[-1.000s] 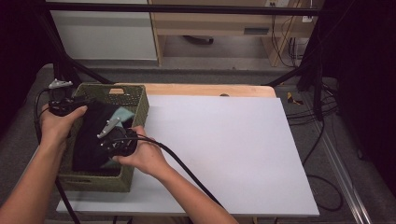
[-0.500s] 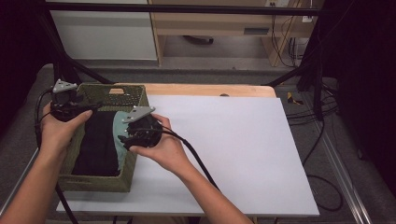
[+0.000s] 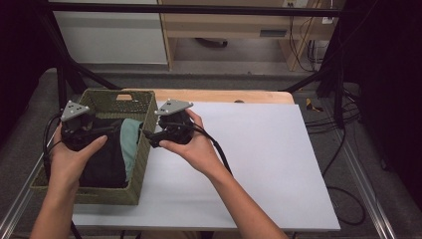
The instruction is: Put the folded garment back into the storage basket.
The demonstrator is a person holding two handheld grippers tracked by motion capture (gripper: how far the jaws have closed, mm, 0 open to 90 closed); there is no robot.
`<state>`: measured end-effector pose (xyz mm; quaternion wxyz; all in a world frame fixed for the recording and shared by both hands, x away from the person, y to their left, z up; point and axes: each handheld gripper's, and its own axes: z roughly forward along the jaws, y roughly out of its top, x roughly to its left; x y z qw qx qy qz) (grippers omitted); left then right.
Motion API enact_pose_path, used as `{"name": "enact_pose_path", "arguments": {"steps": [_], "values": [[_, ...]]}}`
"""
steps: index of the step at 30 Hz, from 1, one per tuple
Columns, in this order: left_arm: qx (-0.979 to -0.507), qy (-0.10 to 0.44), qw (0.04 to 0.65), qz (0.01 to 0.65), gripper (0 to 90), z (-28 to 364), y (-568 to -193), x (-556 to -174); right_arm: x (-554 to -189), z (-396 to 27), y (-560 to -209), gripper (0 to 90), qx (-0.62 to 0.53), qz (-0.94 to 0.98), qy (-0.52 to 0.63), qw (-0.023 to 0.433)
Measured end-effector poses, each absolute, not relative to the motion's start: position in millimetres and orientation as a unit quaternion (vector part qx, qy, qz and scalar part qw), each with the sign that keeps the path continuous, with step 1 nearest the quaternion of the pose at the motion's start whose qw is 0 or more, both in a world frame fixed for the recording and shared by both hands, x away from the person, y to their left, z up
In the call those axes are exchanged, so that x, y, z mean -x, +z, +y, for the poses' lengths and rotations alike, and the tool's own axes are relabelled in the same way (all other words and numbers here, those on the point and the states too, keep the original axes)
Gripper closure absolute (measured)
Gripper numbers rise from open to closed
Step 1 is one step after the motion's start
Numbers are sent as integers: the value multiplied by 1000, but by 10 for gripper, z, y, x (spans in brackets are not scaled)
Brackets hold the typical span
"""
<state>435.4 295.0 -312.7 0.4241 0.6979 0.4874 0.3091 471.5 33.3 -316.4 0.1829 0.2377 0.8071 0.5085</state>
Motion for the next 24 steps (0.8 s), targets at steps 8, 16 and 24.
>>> {"name": "enact_pose_path", "arguments": {"steps": [8,16,24], "values": [[-698,297,445,475,79,2832,-3121,-4166,-4798,145,-3157,60,-270,798,500,201],[-705,297,442,469,78,2763,-3207,-4048,-4871,5,-3140,63,-274,798,501,191],[-706,291,444,468,81,2797,-3270,-4029,-4925,-82,-3142,77,-279,796,504,186]]}}
